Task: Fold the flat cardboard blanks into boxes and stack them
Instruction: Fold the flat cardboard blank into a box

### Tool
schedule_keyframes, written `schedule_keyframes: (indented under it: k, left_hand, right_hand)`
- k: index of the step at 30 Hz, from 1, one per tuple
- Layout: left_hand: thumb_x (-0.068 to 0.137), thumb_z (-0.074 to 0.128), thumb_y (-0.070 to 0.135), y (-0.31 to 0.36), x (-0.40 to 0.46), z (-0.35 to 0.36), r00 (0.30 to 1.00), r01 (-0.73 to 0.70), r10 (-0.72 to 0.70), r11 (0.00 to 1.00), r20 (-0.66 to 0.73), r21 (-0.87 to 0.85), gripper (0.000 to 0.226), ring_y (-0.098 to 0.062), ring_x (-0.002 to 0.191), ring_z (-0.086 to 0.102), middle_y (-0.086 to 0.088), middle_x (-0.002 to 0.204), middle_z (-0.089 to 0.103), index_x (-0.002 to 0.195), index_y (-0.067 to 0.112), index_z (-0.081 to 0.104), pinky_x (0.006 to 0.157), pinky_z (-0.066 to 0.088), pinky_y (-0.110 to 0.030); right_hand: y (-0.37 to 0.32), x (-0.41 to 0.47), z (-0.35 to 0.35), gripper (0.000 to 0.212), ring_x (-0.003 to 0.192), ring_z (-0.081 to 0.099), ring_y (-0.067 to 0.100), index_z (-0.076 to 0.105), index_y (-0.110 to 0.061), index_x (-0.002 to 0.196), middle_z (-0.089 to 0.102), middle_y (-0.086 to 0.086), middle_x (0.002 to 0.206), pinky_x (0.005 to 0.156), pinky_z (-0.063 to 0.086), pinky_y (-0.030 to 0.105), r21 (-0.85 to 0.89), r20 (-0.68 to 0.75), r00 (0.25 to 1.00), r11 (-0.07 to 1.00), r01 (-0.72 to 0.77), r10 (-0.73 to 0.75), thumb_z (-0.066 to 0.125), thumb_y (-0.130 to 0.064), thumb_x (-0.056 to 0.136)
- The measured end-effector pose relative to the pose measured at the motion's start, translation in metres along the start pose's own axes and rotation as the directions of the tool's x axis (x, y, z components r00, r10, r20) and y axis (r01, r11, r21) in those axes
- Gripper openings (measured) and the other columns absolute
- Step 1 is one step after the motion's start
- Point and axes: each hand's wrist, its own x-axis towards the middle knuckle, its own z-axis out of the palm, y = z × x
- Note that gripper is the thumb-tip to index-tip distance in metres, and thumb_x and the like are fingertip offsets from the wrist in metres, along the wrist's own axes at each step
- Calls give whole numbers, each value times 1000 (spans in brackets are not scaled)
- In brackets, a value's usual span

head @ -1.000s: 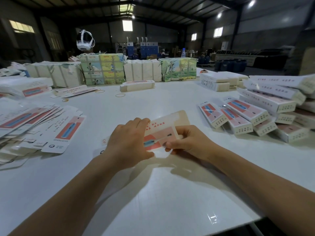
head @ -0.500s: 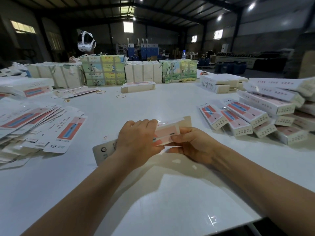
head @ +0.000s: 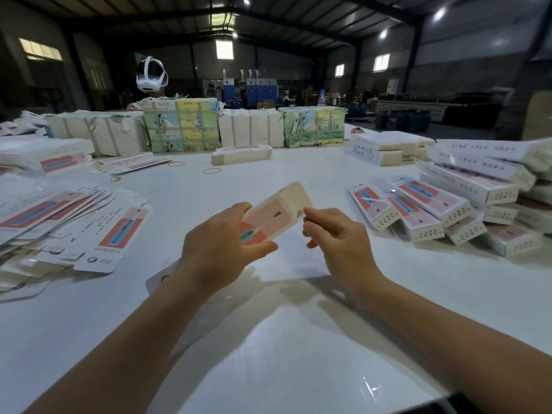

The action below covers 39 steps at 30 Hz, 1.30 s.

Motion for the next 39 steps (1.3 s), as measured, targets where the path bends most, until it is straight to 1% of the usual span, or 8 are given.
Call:
schedule_keyframes:
  k: [5,11,23,26,28,31,34,39]
  left_hand:
    - [73,61,66,10,-1,9,997,-32,29,999,73,42,62,-11,78,55,8,115,61,121,29,47,66,52,-25]
    - [72,59,69,9,-3,12,992,-41,35,998,120,52,66,-11,77,53,11,114,59,124,31,45,59,41,-16]
    - [74,59,68,19,-4,18,995,-43,34,995,91,95,60,-12,75,53,10,104,59,118,28,48,69,52,-29]
    - [74,58,68,18,-3,17,997,-33,26,995,78,98,59,-14,76,54,10,104,60,116,28,48,71,54,-34]
    - [74,59,67,16,-3,15,997,-25,20,998,72,61,57,-14,76,57,11,102,59,114,28,50,71,55,-35]
    - [74,60,66,17,-4,14,996,-43,41,999,81,25,55,-12,73,56,14,93,56,114,29,51,67,53,-30]
    - [74,60,66,20,-6,14,994,-51,52,999,91,-7,57,-12,73,56,13,94,57,116,28,51,68,54,-31]
    - [77,57,65,25,-4,17,994,-21,22,1000,103,-14,53,-11,73,55,14,90,51,113,28,48,68,51,-29]
  right_hand:
    - [-1,-2,2,23,64,59,1,72,-24,89,68,0,88,58,48,15,-32,50,999,999,-8,10,63,-2,87]
    - [3,-1,-1,57,69,56,8,36,-38,135,58,2,80,64,51,19,-108,122,990,993,-53,66,58,-9,92]
    - [-4,-1,1,32,70,53,3,68,-29,93,58,-11,83,66,41,16,-176,165,986,984,4,25,49,-4,94]
    - [-6,1,-1,23,83,51,-1,66,-29,105,51,-6,97,76,38,10,-294,112,994,955,39,-6,59,-13,91]
    - [-5,7,-6,58,109,44,5,48,-30,134,40,-4,123,95,35,22,-379,-8,1000,925,-3,0,72,-22,82]
    - [-3,13,-7,101,121,47,17,14,-31,150,42,-2,138,105,38,43,45,19,943,942,-334,333,78,-11,74]
    - [-3,14,-7,57,96,67,28,46,-3,129,67,14,109,81,56,38,535,355,813,613,-581,461,64,3,76]
    - [-3,1,0,20,81,65,19,63,-7,108,68,7,88,71,46,9,-242,134,991,970,17,16,47,-9,97]
